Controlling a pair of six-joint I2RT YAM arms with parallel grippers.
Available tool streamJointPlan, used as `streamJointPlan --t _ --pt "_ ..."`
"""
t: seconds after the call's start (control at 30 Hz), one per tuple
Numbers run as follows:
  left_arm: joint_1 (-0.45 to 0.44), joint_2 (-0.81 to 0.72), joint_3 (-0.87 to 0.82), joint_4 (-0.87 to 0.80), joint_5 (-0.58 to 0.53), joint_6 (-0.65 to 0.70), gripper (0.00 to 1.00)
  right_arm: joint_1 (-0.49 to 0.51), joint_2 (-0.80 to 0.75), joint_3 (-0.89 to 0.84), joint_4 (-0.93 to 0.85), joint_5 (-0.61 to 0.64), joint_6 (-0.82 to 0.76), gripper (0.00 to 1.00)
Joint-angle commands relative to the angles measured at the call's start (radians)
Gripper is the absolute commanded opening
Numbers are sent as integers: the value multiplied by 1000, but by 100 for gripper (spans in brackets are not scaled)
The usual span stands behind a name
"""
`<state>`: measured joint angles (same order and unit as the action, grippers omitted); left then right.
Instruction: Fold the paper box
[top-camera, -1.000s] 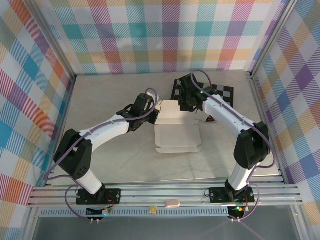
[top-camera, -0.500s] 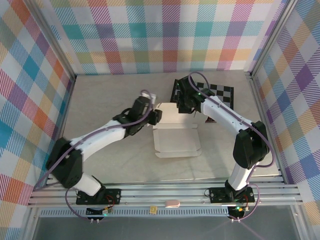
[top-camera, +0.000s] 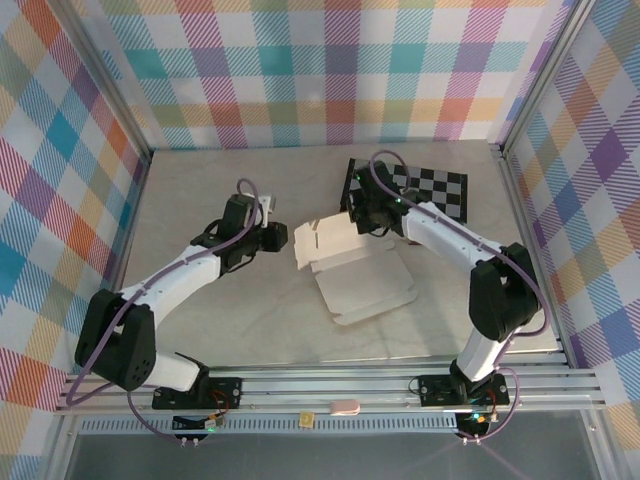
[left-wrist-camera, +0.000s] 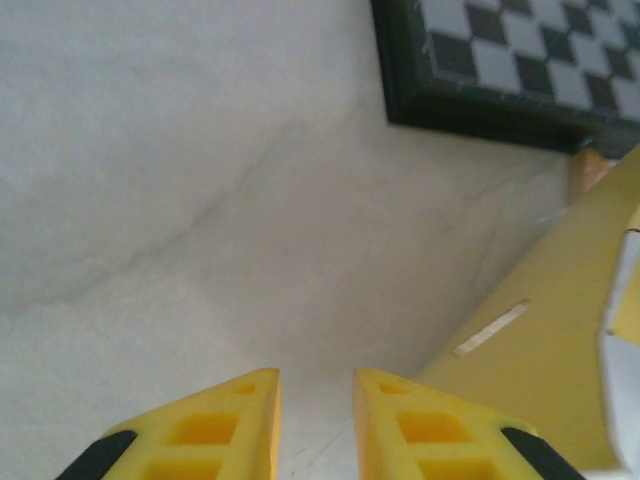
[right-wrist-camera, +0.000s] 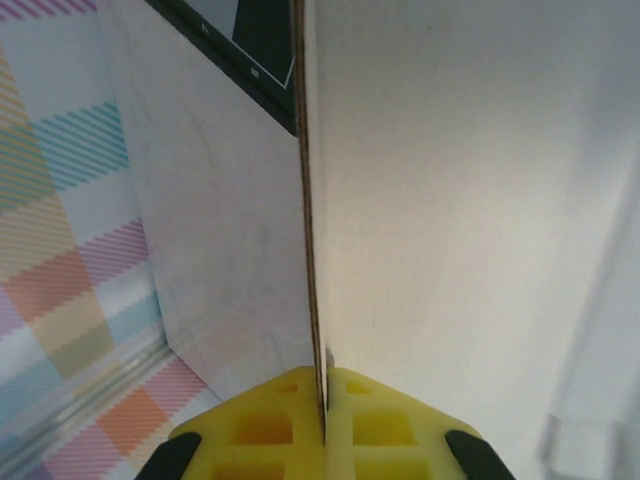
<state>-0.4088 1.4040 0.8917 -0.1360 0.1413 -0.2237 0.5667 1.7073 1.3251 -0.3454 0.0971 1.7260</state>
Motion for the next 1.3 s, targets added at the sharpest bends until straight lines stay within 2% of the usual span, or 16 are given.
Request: streamJointPlan --t 0.0,0.27,0.4,0.7,0.87,1.07,1.27 --pt "8 -25 -37 -10 -6 24 23 9 -40 -106 261 -54 -114 0" --pt "6 -40 -146 71 59 58 22 15 -105 -354 650 -101 -146 0" --pt "2 -49 -164 80 40 50 22 15 -114 -413 785 -129 -144 0" --pt "8 -99 -147 38 -69 55 24 24 -103 -386 790 -166 -151 0" --pt "13 -79 -121 -9 -98 81 23 17 -25 -448 919 -238 -165 0" --pt "16 -70 -129 -31 -88 96 23 15 18 -506 1013 -267 -179 0" --pt "12 -89 -160 -4 -36 89 22 15 4 -548 1013 -278 -192 0"
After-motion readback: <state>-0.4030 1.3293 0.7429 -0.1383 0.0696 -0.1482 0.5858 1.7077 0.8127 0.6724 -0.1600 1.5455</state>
